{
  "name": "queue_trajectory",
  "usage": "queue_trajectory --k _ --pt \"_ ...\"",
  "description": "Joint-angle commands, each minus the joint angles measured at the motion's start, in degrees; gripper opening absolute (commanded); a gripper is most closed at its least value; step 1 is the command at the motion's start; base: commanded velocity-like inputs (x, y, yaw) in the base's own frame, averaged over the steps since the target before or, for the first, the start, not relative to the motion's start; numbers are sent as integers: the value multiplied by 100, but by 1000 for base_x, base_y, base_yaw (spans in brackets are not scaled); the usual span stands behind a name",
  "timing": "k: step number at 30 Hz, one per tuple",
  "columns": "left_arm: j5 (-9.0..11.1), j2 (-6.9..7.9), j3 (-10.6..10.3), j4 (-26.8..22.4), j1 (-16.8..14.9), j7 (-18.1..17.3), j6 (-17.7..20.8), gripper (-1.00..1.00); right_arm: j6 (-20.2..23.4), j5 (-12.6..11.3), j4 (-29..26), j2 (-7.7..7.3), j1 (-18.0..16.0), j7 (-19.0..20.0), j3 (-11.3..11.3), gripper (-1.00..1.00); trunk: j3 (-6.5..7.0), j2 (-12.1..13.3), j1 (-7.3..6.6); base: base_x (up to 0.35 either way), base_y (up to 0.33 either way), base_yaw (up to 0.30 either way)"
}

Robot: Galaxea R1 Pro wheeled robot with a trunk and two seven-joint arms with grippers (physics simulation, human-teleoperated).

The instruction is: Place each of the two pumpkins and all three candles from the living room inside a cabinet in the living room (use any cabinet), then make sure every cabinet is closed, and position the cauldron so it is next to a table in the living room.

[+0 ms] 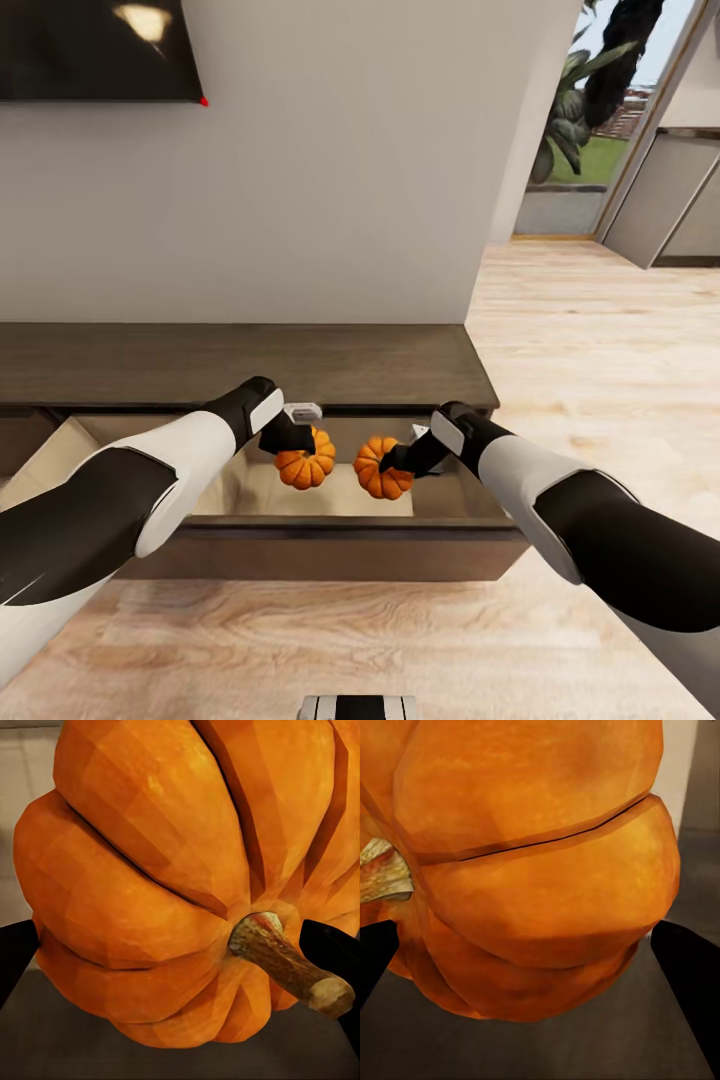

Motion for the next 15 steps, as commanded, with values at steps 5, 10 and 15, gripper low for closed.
queue_trajectory --k 5,10,15 --pt "46 2 -36 5 -4 -2 19 -100 -439 21 -3 7 15 48 40 -100 -49 -6 3 0 0 0" --pt "40 2 -33 7 -4 -2 14 -100 -558 22 -2 7 22 48 40 -100 -115 -10 11 0 0 0" --pt "39 8 -32 7 -2 -2 10 -100 -573 22 -2 7 23 50 40 -100 -226 -16 23 0 0 0"
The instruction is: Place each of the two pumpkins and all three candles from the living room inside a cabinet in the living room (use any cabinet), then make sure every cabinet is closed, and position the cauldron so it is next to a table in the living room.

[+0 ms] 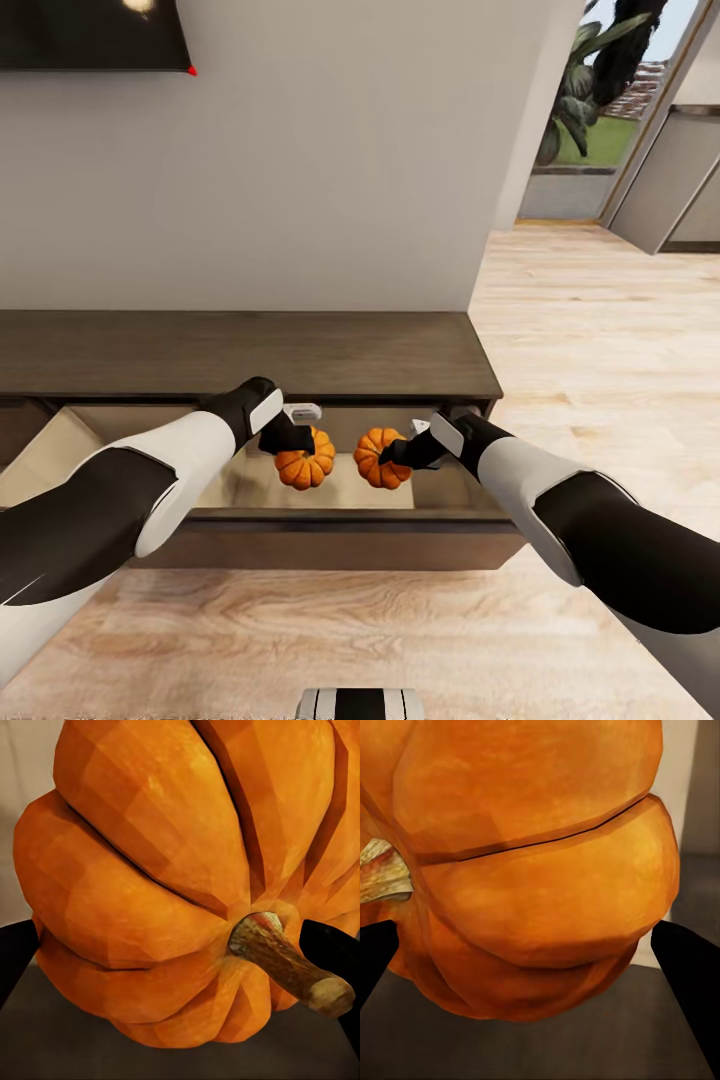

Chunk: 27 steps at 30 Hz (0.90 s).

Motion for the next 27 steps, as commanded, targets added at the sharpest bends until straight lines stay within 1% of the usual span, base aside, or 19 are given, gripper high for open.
queue_trajectory --k 1,9,12,13,15,20,27 --pt "38 2 -50 -5 -3 -2 19 -100 16 20 -1 -1 -5 50 33 -100 -27 -4 0 0 0 0" --pt "38 3 -50 -5 -3 -2 14 -100 16 24 -1 -1 21 49 31 -100 -204 -15 21 0 0 0" --pt "38 3 -50 -5 -1 -2 11 -100 15 109 -3 -1 28 53 33 -100 -204 -15 21 0 0 0" --pt "38 3 -50 -5 -4 -2 2 -100 15 197 -3 -1 29 54 32 -100 -204 -15 21 0 0 0" --pt "43 3 -49 5 -1 -2 -104 -100 15 261 -2 -1 30 54 33 -100 -204 -15 21 19 0 0" --pt "39 3 -50 165 3 -2 -218 -100 15 291 -9 -1 34 55 32 -100 -204 -15 21 216 0 0" --pt "38 3 -50 185 3 -2 -227 -100 15 293 -10 -1 39 55 32 -100 -204 -15 21 39 0 0"
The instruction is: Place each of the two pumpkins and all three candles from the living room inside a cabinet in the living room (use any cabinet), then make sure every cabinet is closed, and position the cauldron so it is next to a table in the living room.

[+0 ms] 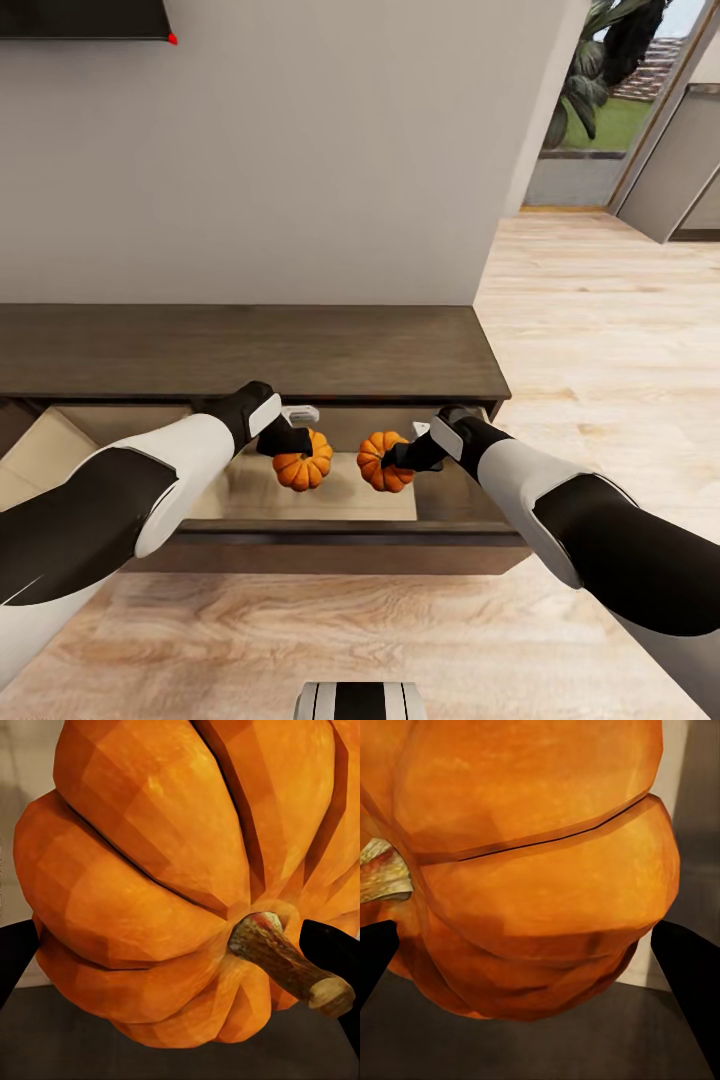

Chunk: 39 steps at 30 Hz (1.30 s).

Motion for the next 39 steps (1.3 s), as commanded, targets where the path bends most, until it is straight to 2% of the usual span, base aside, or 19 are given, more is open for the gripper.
queue_trajectory --k 1,18,27,31,37,39 --pt "43 0 -49 -3 -3 -2 21 -100 16 7 -1 -1 -4 43 42 -100 -4 -2 -1 2 0 0" --pt "43 0 -49 5 26 -2 21 -100 16 7 0 -1 -4 43 49 -100 -381 -25 43 0 0 0" --pt "43 0 -49 -1 28 -2 21 -100 16 7 1 -1 -4 42 41 -100 -381 -25 43 0 0 0" --pt "43 0 -49 -1 24 -2 21 -100 16 7 -1 -1 -4 43 42 -100 -469 -30 53 0 0 0" --pt "43 0 -49 -1 26 -2 13 -100 16 7 1 -1 -4 43 41 -100 -469 -30 53 0 0 0" --pt "45 0 -49 6 29 -2 -137 -100 13 7 3 -1 -4 43 41 -100 -469 -30 53 0 0 0"
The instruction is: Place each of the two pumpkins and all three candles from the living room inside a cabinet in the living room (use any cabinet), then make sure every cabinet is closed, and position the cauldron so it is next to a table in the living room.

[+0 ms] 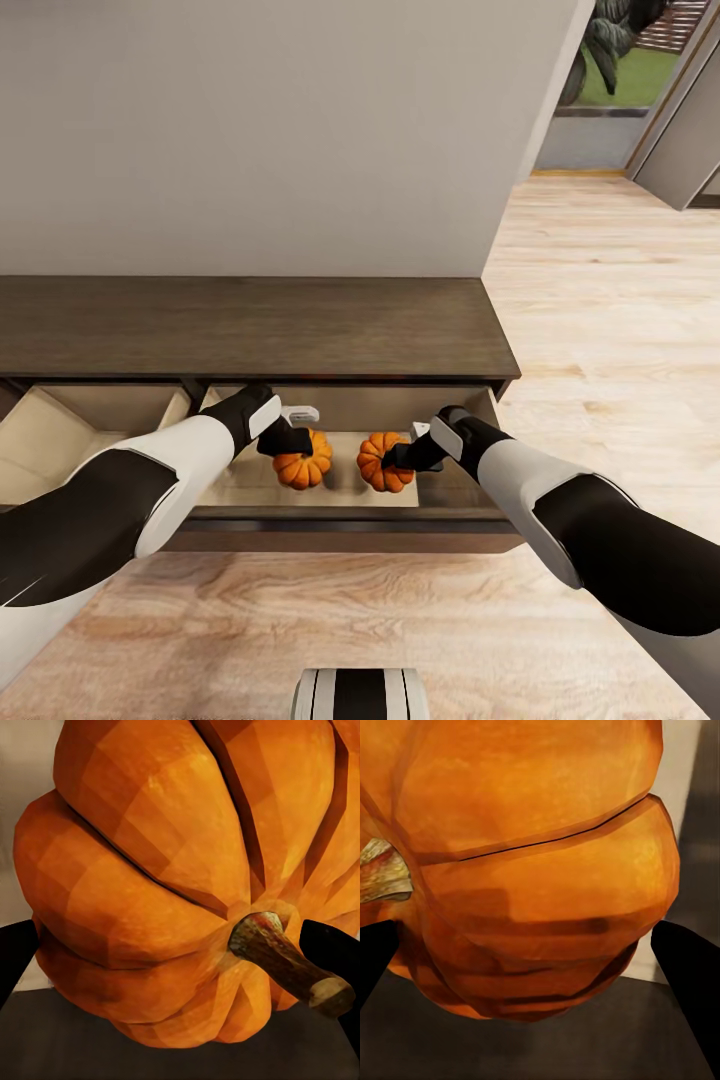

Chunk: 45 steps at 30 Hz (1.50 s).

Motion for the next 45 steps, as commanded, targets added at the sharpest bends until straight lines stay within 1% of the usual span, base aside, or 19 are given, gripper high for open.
queue_trajectory --k 1,3,4,7,9,16,26,35,39,45 --pt "53 1 -44 3 1 -3 -72 -100 12 7 1 -1 8 44 44 -100 -4 -2 -1 0 0 0" --pt "56 1 -44 8 2 1 -194 -100 -83 9 -3 -1 66 44 44 -100 -4 -2 -1 0 0 0" --pt "56 1 -44 9 3 6 -224 -100 -211 12 -2 -1 88 44 44 -100 -4 -2 -1 0 0 0" --pt "57 1 -44 10 3 13 -250 -100 -539 15 -1 -1 114 46 44 -100 -4 -2 -1 0 0 0" --pt "57 1 -44 10 3 14 -254 -100 -602 16 -3 -1 117 45 44 -100 -4 -2 -1 0 0 0" --pt "57 1 -44 10 3 15 -257 -100 -655 16 4 -2 119 49 44 -100 -4 -2 -1 0 0 0" --pt "57 1 -44 10 3 8 -258 -100 -657 16 4 -2 119 53 44 -100 -226 -15 25 0 0 0" --pt "57 1 -43 10 3 2 -257 -100 -657 16 3 -1 119 53 44 -100 -226 -15 25 7 0 0" --pt "57 1 -41 17 3 -2 -256 -100 -657 16 4 -1 119 51 44 -100 -226 -15 25 190 0 0" --pt "57 1 -43 79 3 7 -264 -100 -657 16 4 -1 119 52 44 -100 -226 -15 25 23 0 0"
